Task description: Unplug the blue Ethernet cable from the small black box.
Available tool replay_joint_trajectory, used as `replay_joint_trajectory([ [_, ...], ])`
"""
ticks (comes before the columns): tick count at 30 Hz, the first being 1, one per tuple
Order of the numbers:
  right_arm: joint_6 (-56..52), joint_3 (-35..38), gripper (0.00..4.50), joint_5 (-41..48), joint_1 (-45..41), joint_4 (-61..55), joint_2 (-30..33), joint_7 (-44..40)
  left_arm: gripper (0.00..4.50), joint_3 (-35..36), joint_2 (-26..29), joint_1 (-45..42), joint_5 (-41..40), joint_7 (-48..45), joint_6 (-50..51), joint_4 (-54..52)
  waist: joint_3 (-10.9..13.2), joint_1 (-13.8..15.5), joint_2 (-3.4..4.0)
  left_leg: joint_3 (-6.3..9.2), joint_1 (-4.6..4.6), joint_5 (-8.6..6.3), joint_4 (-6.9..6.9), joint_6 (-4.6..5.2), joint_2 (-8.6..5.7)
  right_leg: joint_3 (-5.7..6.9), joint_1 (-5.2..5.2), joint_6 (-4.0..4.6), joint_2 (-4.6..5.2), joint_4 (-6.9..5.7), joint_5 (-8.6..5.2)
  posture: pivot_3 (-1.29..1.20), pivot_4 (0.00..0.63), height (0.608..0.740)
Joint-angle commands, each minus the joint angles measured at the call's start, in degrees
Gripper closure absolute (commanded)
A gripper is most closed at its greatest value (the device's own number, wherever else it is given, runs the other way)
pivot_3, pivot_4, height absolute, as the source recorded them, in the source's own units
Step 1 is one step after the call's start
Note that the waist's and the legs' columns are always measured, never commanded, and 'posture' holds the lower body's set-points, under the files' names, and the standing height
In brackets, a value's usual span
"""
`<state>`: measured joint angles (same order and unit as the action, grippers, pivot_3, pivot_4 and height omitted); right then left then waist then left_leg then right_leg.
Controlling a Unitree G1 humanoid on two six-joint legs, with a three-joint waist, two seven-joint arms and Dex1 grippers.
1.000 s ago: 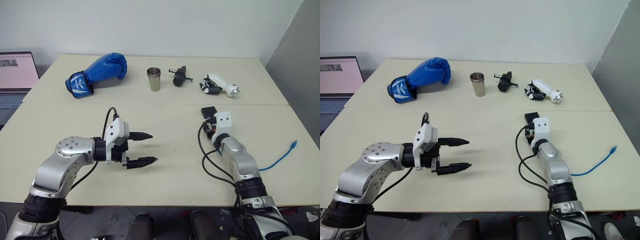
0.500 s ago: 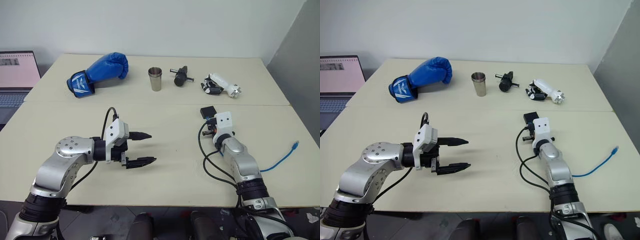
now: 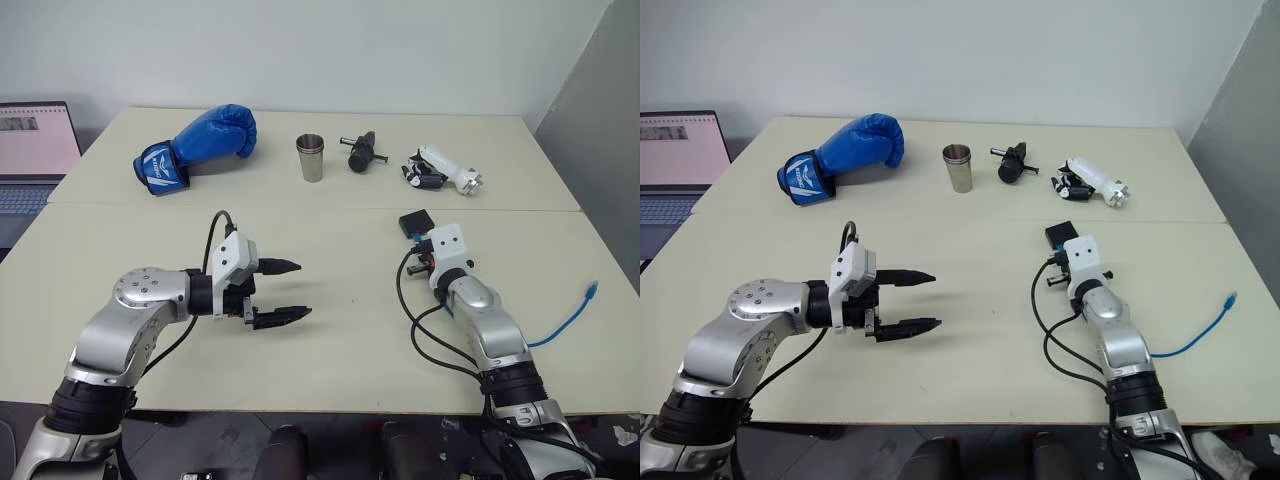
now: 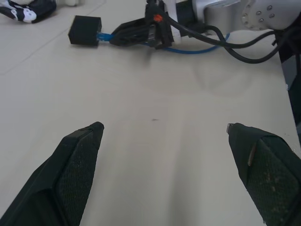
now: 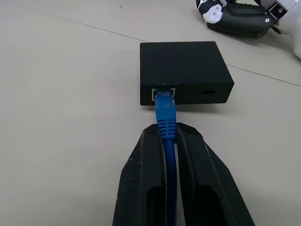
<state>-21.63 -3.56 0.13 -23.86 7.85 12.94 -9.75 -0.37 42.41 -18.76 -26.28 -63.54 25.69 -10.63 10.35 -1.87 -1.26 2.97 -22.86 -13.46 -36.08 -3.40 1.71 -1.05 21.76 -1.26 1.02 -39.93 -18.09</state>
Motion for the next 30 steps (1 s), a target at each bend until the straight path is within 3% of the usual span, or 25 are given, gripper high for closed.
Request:
replay_joint_trajectory([
  [1, 1.06, 0.07, 4.40, -0.40, 0.41, -4.02, 0.61, -1.00, 0.00, 1.80, -0.06, -1.43, -0.93, 0.62, -0.41, -0.56, 0.00, -0.01, 0.00, 0.00, 0.00, 0.00, 0.00, 0.00, 0.00, 0.00, 0.01, 0.00, 0.00, 0.00, 0.00, 0.00, 0.150, 0.740],
  [17, 2.79, -2.09, 4.40, -2.18, 1.19, -6.22, 2.01, -5.19, 0.00, 4.14, -2.73, -3.41, -4.65, 4.76, 2.44, -1.56, 0.01, -0.01, -0.01, -0.01, -0.01, 0.00, 0.00, 0.00, 0.00, 0.00, 0.01, 0.00, 0.00, 0.00, 0.00, 0.00, 0.150, 0.740],
  [22, 12.04, -7.47, 4.40, -3.58, 2.75, -12.20, 10.05, -16.50, 0.00, 3.89, -1.13, -3.69, -6.74, 1.90, 5.82, 0.37, 0.02, -0.01, -0.01, -0.01, -0.02, 0.00, 0.00, 0.00, -0.02, 0.01, 0.01, 0.00, 0.00, 0.04, 0.00, 0.00, 0.150, 0.740],
  [26, 25.57, -10.75, 4.41, -5.35, 1.57, -14.21, 18.33, -26.06, 0.00, 4.54, -1.06, -6.57, -10.15, -0.34, 10.66, 5.05, 0.06, 0.00, -0.02, 0.01, 0.00, 0.00, -0.01, 0.00, -0.02, 0.06, -0.01, -0.01, 0.00, 0.03, -0.01, 0.00, 0.150, 0.740],
  [30, 38.65, -12.27, 4.41, -5.68, -1.50, -12.65, 21.47, -30.78, 0.00, 5.18, -1.25, -9.23, -14.87, -1.93, 16.93, 7.70, 0.13, -0.12, -0.09, 0.03, -0.01, 0.00, -0.03, 0.00, -0.01, 0.07, -0.01, -0.02, -0.02, 0.02, -0.01, 0.00, 0.150, 0.740],
])
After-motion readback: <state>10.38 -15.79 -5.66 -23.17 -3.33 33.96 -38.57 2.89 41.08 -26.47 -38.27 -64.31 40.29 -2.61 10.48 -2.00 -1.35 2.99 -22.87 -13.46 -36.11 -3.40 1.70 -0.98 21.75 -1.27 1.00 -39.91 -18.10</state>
